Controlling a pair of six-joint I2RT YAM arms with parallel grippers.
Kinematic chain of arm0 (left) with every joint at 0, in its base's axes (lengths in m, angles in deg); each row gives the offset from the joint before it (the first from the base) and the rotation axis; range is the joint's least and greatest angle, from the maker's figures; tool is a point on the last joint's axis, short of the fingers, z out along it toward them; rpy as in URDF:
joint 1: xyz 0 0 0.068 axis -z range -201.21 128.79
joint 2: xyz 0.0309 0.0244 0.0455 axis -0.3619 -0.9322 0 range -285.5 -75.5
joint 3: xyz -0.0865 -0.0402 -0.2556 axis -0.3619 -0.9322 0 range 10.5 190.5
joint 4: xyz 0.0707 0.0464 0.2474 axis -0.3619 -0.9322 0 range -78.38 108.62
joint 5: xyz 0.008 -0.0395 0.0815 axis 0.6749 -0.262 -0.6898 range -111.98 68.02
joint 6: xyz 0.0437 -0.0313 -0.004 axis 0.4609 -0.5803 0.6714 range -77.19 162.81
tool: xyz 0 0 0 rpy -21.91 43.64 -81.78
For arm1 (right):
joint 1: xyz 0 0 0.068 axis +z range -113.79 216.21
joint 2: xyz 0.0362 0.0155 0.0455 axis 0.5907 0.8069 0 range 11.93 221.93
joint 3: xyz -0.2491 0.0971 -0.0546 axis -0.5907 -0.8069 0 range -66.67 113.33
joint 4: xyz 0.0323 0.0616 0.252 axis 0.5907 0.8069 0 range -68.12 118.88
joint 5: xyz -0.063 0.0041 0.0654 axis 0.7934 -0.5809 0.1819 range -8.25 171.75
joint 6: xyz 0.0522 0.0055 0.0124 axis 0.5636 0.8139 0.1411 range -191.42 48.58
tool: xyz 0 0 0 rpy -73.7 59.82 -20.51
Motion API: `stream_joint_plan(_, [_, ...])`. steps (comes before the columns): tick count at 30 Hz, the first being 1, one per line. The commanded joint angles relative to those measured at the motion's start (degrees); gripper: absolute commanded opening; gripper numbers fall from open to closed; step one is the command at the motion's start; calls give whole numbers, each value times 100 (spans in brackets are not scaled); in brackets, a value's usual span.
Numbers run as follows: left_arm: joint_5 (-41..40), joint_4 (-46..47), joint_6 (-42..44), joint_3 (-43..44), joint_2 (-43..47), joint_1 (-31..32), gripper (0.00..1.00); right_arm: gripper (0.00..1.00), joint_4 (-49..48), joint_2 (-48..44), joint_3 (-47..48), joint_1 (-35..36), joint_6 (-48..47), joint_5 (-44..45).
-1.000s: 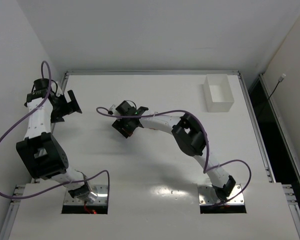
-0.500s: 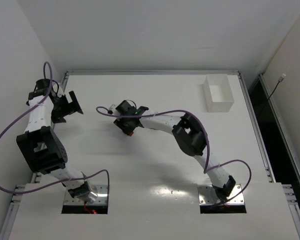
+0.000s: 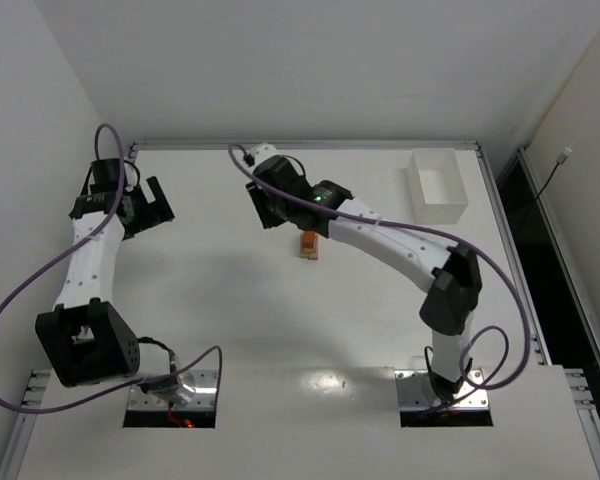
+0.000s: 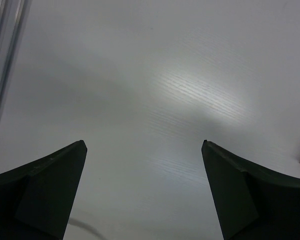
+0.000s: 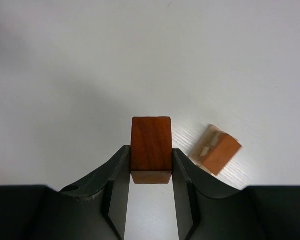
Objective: Build the wood block tower
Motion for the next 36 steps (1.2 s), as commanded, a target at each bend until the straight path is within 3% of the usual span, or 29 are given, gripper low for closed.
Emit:
stream_joint_plan(1, [-440,459,-234,-3,282,335,100,0,506,-517,128,-44,1025,995])
stream_joint_plan(11, [-335,617,-525,-267,177,723,100,0,1596,-404,339,-607,2633,1022])
stream_joint_plan(26, [-282,617,-525,-320,229,723,100,0,1623,211,-3,-826,3030,1005])
stream_joint_plan(36, [-282,617,-525,-372,229,723,100,0,1394,809,278,-1090,2889,723])
